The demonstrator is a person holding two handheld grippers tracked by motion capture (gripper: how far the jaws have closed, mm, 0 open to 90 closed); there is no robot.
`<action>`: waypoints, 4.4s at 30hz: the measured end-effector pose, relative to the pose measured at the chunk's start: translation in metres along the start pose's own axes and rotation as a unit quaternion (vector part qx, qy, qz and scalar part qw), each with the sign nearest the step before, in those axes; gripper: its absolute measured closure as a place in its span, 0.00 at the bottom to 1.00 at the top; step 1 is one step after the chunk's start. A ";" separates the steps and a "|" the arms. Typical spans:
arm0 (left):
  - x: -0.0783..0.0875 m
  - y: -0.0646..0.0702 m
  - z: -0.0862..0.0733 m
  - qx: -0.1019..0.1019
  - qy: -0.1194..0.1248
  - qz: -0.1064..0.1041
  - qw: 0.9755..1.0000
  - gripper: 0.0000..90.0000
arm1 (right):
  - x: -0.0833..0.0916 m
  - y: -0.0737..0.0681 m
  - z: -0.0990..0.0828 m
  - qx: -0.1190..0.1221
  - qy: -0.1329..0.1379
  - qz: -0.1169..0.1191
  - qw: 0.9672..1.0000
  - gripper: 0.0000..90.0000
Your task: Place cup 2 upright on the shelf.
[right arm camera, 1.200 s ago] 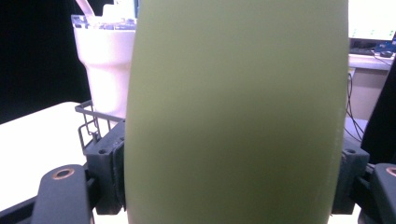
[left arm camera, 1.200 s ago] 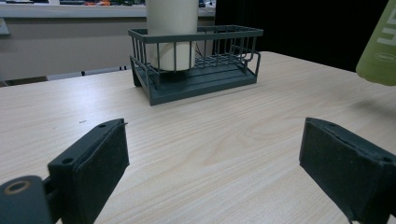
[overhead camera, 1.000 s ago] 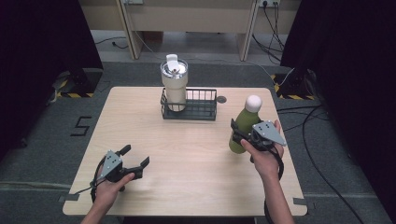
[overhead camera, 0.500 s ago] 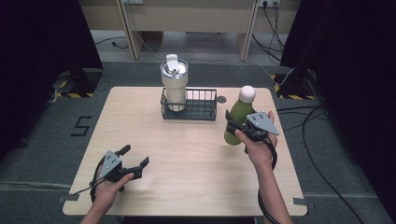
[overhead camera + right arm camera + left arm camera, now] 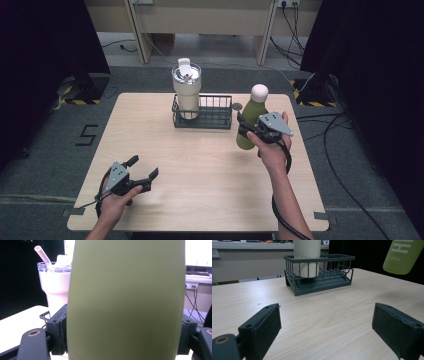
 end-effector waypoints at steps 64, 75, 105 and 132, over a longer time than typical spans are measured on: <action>0.003 -0.001 0.001 0.004 0.004 0.000 1.000 0.09 | -0.072 -0.037 0.045 -0.005 0.014 0.003 1.000 0.25; 0.003 -0.001 0.001 0.005 0.004 0.000 1.000 0.09 | -0.080 -0.041 0.049 -0.007 0.013 0.003 1.000 0.25; 0.003 -0.002 0.001 0.008 0.006 -0.002 1.000 0.09 | -0.120 -0.053 0.062 -0.015 0.010 -0.003 1.000 0.25; 0.002 0.000 0.001 0.008 0.006 -0.008 1.000 0.09 | -0.163 -0.054 0.048 -0.036 -0.016 -0.021 0.999 0.25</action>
Point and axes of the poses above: each handheld gripper's, and its own axes: x roughly backward along the jaws, z roughly out of its top, y roughly to its right, the point moved 10 cm from there along -x, roughly forward along the jaws, and after that the axes turned 14 degrees about -z, right-handed, at the moved point
